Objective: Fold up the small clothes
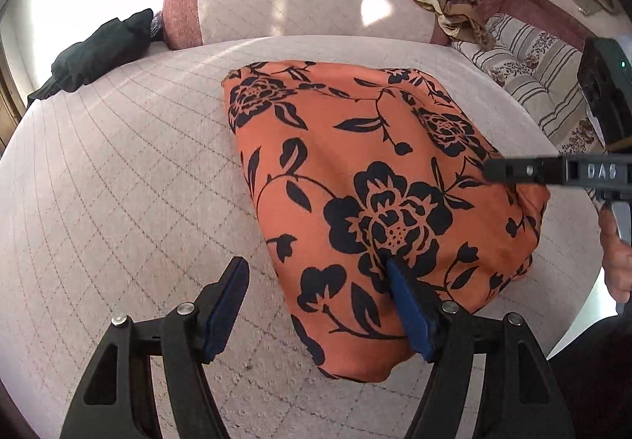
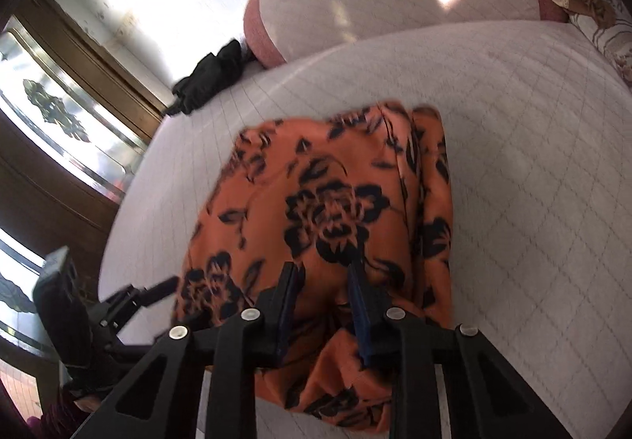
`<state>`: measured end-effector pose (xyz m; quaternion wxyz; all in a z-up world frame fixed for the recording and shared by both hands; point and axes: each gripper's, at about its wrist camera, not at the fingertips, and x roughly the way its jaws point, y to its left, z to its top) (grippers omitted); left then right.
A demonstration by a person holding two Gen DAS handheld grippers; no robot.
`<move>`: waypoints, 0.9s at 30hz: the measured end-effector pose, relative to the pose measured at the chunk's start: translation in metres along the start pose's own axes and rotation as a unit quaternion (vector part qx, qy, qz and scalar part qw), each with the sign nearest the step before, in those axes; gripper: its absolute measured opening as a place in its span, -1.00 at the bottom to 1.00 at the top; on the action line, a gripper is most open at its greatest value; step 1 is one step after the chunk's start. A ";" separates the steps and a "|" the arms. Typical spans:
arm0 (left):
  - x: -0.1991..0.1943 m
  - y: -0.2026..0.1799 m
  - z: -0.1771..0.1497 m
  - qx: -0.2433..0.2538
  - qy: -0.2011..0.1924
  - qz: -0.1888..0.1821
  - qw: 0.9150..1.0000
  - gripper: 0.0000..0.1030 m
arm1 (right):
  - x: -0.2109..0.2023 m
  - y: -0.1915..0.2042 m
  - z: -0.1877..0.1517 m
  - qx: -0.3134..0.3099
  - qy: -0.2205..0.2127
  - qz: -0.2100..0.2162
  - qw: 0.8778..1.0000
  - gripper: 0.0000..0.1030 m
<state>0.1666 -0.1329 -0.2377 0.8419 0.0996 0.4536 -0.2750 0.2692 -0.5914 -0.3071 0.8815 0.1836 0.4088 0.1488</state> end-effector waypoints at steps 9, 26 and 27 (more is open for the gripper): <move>0.009 0.026 -0.011 -0.031 -0.010 -0.063 0.997 0.59 | -0.007 -0.010 -0.038 0.030 0.040 -0.064 0.997 -0.46; 0.010 0.029 -0.013 -0.046 0.003 -0.065 0.997 0.64 | 0.077 0.026 0.129 0.046 0.041 -0.138 0.988 -0.42; 0.010 0.028 -0.011 -0.045 0.004 -0.064 0.997 0.64 | 0.077 0.040 0.131 0.030 0.043 -0.114 0.992 -0.42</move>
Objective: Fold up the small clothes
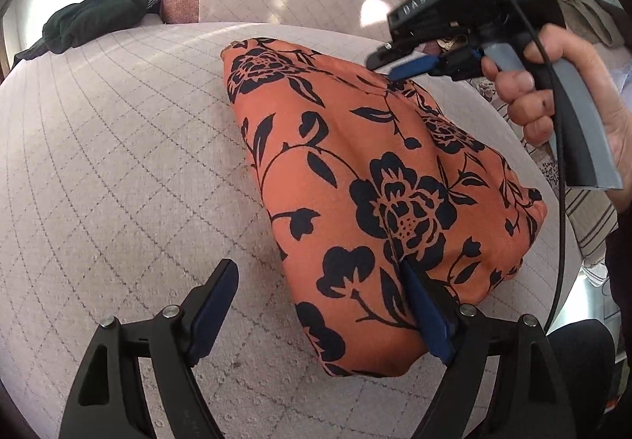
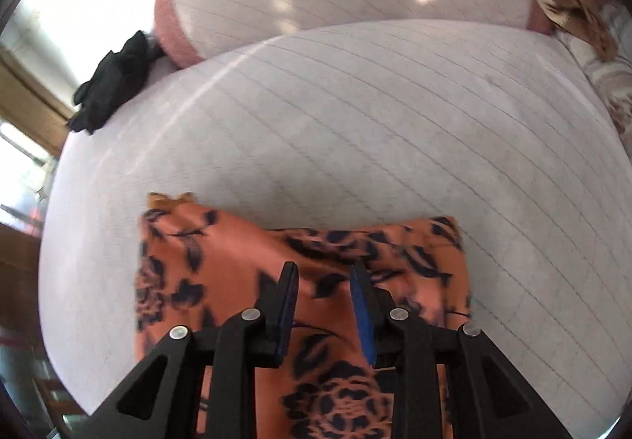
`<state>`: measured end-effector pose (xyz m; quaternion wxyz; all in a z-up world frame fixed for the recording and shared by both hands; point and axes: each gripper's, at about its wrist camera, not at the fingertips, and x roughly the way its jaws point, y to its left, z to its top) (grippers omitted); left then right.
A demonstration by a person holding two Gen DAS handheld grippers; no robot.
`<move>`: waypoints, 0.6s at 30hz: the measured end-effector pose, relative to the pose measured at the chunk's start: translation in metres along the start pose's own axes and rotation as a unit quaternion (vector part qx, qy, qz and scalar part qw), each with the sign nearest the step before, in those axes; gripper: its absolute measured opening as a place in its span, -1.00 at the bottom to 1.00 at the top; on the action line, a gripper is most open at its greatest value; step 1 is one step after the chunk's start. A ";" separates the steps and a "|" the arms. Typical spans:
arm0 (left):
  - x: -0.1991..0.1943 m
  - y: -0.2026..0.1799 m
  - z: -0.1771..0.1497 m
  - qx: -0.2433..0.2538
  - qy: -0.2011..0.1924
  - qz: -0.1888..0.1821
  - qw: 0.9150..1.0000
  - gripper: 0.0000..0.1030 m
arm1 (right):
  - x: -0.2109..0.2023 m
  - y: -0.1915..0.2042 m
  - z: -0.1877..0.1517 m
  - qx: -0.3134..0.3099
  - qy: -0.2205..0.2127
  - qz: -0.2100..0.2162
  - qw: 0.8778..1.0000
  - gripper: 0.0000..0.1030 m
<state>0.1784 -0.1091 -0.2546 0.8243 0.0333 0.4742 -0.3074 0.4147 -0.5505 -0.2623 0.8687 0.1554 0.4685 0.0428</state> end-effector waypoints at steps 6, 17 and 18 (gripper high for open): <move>-0.001 -0.005 0.001 0.011 -0.007 0.014 1.000 0.66 | 0.040 0.062 -0.006 -0.058 0.036 0.045 0.997 -0.40; -0.001 -0.007 0.005 0.012 -0.008 0.021 1.000 0.72 | -0.006 0.028 -0.045 -0.041 0.009 0.064 0.997 -0.41; -0.001 -0.007 0.005 0.012 -0.008 0.022 1.000 0.72 | -0.019 0.021 -0.055 -0.040 -0.001 0.061 0.997 -0.41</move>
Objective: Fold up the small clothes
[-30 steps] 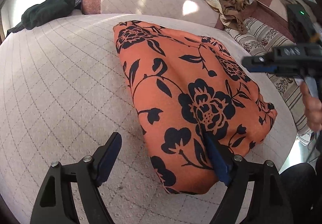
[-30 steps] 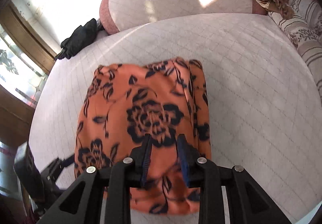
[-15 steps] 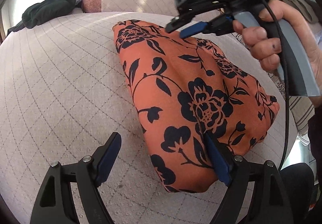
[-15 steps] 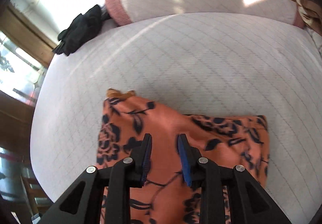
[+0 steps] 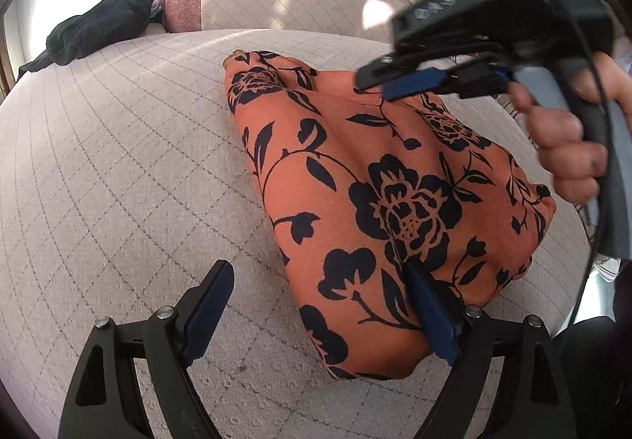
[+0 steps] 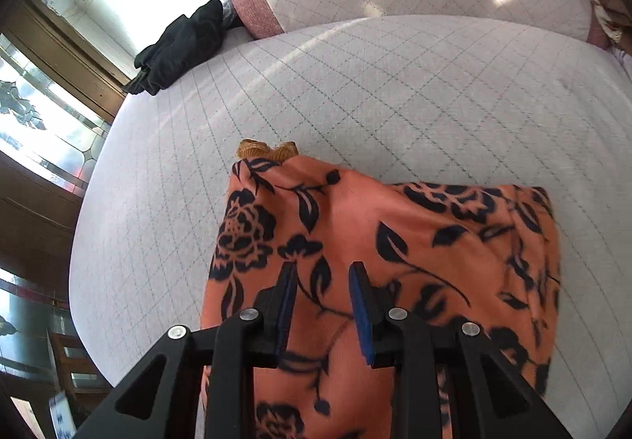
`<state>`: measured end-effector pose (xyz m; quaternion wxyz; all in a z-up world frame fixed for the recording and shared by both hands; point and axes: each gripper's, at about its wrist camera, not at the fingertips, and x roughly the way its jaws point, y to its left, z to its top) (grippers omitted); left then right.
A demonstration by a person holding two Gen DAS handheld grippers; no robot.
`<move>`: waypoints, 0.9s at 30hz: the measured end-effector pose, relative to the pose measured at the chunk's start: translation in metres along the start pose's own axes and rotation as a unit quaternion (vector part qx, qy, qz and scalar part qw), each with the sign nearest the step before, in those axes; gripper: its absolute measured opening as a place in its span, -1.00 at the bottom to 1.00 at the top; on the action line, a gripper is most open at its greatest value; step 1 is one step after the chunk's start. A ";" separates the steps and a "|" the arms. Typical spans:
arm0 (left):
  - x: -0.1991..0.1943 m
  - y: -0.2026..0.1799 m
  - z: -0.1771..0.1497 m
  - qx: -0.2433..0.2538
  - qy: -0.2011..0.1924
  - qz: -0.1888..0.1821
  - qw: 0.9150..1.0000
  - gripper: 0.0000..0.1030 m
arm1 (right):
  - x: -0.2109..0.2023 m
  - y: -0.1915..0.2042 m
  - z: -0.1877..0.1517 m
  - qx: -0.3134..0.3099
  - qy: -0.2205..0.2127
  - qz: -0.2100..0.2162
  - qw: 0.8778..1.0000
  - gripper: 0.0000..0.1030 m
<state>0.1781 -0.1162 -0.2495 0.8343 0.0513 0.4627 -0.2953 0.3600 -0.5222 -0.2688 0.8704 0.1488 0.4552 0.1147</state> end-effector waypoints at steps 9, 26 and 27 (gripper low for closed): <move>-0.003 -0.009 -0.005 0.014 -0.013 0.017 1.000 0.77 | -0.050 -0.055 -0.100 0.011 -0.004 -0.033 0.999 -0.39; -0.026 -0.015 0.001 0.043 -0.072 0.054 0.995 0.76 | -0.099 -0.121 -0.122 0.132 -0.169 0.015 0.977 0.43; -0.029 -0.014 0.003 0.042 -0.078 0.057 0.994 0.76 | -0.099 -0.125 -0.122 0.137 -0.169 0.014 0.976 0.43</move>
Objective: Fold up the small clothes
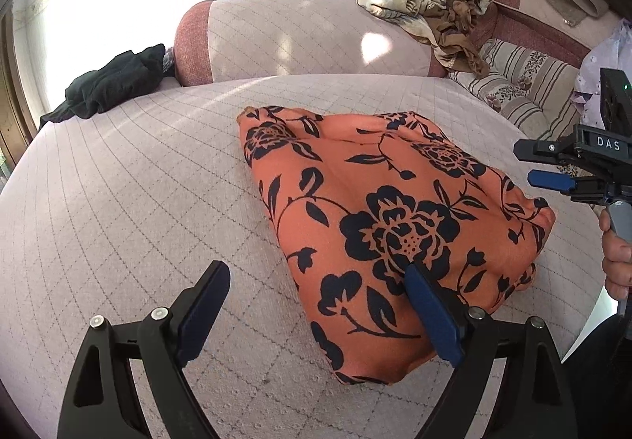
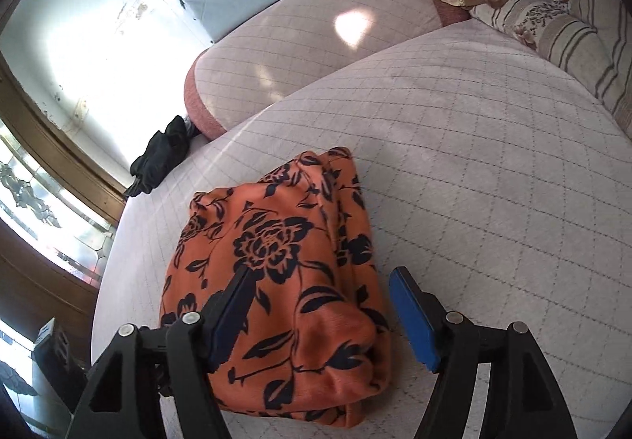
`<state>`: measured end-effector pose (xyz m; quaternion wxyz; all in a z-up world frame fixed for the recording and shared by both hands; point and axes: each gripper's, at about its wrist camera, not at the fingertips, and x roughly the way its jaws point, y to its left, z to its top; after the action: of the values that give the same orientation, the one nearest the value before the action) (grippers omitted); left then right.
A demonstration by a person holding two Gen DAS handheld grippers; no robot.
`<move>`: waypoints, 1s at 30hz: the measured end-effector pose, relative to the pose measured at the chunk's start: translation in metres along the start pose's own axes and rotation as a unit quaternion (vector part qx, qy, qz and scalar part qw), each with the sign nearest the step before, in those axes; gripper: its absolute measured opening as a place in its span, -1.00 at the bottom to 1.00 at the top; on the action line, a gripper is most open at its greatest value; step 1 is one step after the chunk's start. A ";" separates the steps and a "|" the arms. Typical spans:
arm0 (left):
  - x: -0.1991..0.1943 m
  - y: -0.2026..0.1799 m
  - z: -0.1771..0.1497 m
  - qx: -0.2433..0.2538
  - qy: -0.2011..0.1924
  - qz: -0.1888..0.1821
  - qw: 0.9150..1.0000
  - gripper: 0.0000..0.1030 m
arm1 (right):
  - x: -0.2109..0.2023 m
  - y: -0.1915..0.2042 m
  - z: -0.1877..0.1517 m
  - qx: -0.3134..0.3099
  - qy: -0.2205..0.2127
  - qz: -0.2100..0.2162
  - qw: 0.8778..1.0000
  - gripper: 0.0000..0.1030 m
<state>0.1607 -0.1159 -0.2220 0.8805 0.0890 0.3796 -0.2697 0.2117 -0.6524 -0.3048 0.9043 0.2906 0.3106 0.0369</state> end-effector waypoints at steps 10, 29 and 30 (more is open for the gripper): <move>-0.012 0.025 0.013 -0.040 -0.018 0.012 0.999 0.76 | 0.011 -0.002 0.000 -0.003 0.007 -0.009 1.000 0.43; 0.004 0.042 0.016 -0.066 0.009 0.025 0.997 0.76 | 0.025 0.002 0.006 0.018 0.012 0.010 1.000 0.43; 0.005 0.042 0.016 -0.066 0.010 0.025 0.997 0.76 | 0.025 0.002 0.006 0.019 0.013 0.011 1.000 0.43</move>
<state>0.1962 -0.0880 -0.2164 0.8871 0.0425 0.4029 -0.2213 0.2357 -0.6477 -0.3139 0.8941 0.3103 0.3197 0.0449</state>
